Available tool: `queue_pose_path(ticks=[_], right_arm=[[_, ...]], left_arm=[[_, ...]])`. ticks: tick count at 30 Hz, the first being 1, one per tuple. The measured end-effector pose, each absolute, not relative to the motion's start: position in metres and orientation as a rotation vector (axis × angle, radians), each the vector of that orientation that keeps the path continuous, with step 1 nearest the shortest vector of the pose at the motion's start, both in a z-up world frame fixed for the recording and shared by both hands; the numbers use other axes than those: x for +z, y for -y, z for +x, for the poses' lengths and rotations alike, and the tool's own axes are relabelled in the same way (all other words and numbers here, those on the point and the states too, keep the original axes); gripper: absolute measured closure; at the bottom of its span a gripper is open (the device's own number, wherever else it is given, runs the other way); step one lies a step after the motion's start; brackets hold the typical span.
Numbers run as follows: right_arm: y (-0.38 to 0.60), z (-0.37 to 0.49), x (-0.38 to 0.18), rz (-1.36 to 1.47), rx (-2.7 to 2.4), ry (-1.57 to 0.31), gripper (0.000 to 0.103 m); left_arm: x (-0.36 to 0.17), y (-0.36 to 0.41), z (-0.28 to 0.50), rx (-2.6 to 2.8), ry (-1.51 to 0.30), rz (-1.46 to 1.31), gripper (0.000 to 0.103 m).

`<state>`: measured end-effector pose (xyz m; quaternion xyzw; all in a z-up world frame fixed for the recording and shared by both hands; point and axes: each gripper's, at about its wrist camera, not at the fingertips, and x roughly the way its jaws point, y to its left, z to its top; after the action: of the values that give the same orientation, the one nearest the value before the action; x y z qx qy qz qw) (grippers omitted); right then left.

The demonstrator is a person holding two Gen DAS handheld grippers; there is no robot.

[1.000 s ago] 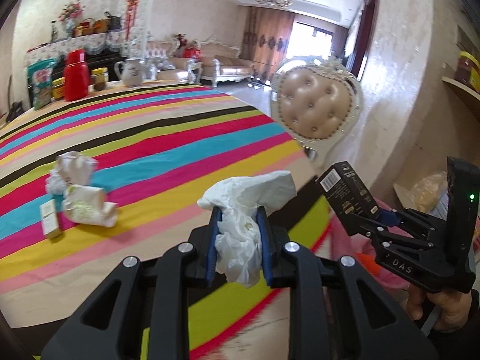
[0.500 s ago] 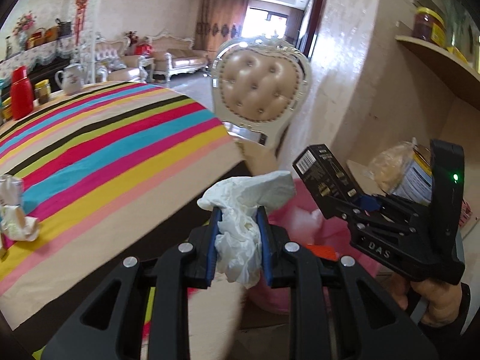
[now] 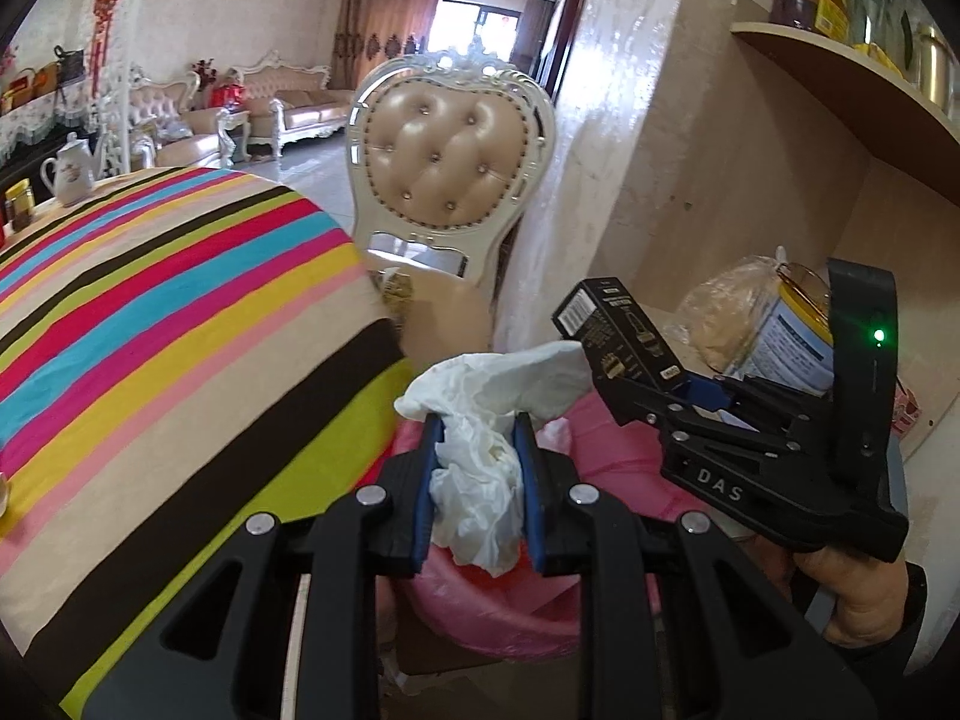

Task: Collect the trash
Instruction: 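Open the right tool over the wastebasket while the left tool drops the tissue, then move both tools back over the table toward the remaining trash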

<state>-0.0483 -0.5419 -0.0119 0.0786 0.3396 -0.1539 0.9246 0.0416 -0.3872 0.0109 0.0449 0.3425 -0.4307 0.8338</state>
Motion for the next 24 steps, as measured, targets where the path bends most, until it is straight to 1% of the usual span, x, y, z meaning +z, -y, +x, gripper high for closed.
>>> queue_pose_path(ticks=[4,5,6,7,8,9,10,12,15,19,24], right_arm=[[0.548,-0.054,-0.010,0.164,-0.333,-0.691,0.064],[0.549,-0.054,-0.010,0.165,-0.338,-0.691,0.064],[0.550,-0.054,-0.010,0.163,-0.342,-0.692,0.064],[0.551,-0.055,-0.010,0.162,-0.345,-0.692,0.063],[0.551,-0.055,-0.009,0.164,-0.347,-0.690,0.063],[0.552,-0.056,-0.009,0.168,-0.352,-0.688,0.062],[0.553,-0.057,-0.009,0.169,-0.355,-0.687,0.059],[0.554,-0.058,-0.008,0.170,-0.358,-0.685,0.055],[0.554,-0.059,-0.008,0.171,-0.357,-0.684,0.054],[0.551,-0.058,-0.006,0.172,-0.347,-0.675,0.044],[0.541,-0.054,-0.004,0.167,-0.317,-0.669,0.040]], left_arm=[[0.010,0.395,0.043,-0.965,-0.741,0.073,0.078],[0.009,0.397,0.042,-0.980,-0.747,0.069,0.076],[0.008,0.399,0.042,-0.992,-0.752,0.067,0.067],[0.006,0.401,0.042,-1.003,-0.759,0.062,0.061],[0.005,0.402,0.042,-1.008,-0.763,0.060,0.053],[0.004,0.402,0.042,-1.011,-0.767,0.057,0.051],[0.004,0.402,0.042,-1.010,-0.768,0.057,0.051],[0.003,0.400,0.045,-0.998,-0.773,0.049,0.051],[0.005,0.392,0.046,-0.987,-0.769,0.036,0.051],[0.006,0.380,0.051,-0.955,-0.766,0.019,0.051],[0.008,0.363,0.056,-0.901,-0.754,0.016,0.048]])
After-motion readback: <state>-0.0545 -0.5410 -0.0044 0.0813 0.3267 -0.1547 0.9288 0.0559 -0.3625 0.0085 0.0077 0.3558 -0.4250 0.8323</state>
